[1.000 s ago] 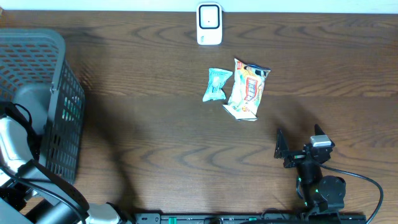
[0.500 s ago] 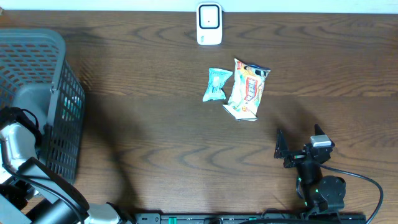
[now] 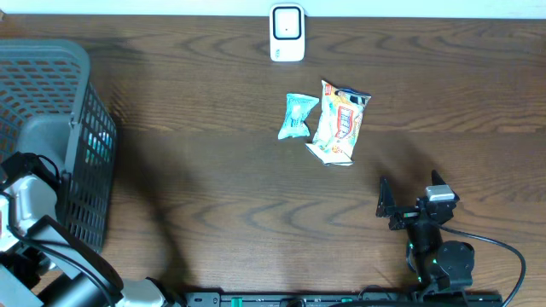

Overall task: Scan the item barcode
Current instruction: 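Grasp the orange tissue pack in the basket with the left gripper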

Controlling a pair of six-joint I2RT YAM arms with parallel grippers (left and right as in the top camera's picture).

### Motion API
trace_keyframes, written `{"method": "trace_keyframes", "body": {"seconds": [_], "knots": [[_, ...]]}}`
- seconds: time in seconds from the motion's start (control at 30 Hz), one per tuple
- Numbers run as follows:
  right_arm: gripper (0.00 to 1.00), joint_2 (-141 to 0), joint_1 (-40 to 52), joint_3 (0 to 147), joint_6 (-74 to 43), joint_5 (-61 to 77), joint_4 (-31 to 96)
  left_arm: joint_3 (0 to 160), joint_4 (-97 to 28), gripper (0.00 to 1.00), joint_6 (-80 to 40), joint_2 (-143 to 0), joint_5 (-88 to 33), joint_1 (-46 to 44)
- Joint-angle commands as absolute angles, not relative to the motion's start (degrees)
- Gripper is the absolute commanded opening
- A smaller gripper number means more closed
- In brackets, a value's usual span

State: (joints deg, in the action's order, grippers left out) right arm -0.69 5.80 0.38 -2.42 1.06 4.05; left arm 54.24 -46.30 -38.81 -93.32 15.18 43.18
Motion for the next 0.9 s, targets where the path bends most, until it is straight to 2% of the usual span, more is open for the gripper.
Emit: {"method": "trace_keyframes", "body": {"seconds": [0.0, 0.03, 0.07, 0.1, 0.2, 0.53, 0.87], "knots": [[0.99, -0.3, 6.2, 0.3, -3.2, 1.0, 4.3, 51.6, -46.1, 0.79, -38.9, -94.3, 18.6, 43.4], [0.99, -0.3, 6.2, 0.3, -3.2, 1.0, 4.3, 51.6, -46.1, 0.68, -38.9, -94.3, 18.7, 43.4], [0.99, -0.3, 6.2, 0.3, -3.2, 1.0, 4.3, 51.6, -46.1, 0.62, -38.9, -94.3, 18.7, 43.4], [0.99, -0.3, 6.2, 0.3, -3.2, 1.0, 4.3, 51.6, -46.1, 0.40, -38.9, -94.3, 18.7, 43.4], [0.99, -0.3, 6.2, 0.3, -3.2, 1.0, 4.3, 51.6, -46.1, 0.07, -38.9, -94.3, 18.6, 43.4], [1.00, -0.3, 6.2, 0.3, -3.2, 1.0, 4.3, 60.3, -52.6, 0.07, -38.9, -90.3, 9.3, 43.4], [0.99, -0.3, 6.2, 0.3, -3.2, 1.0, 4.3, 72.3, -52.8, 0.07, -38.9, -71.8, -3.4, 43.3]]}}
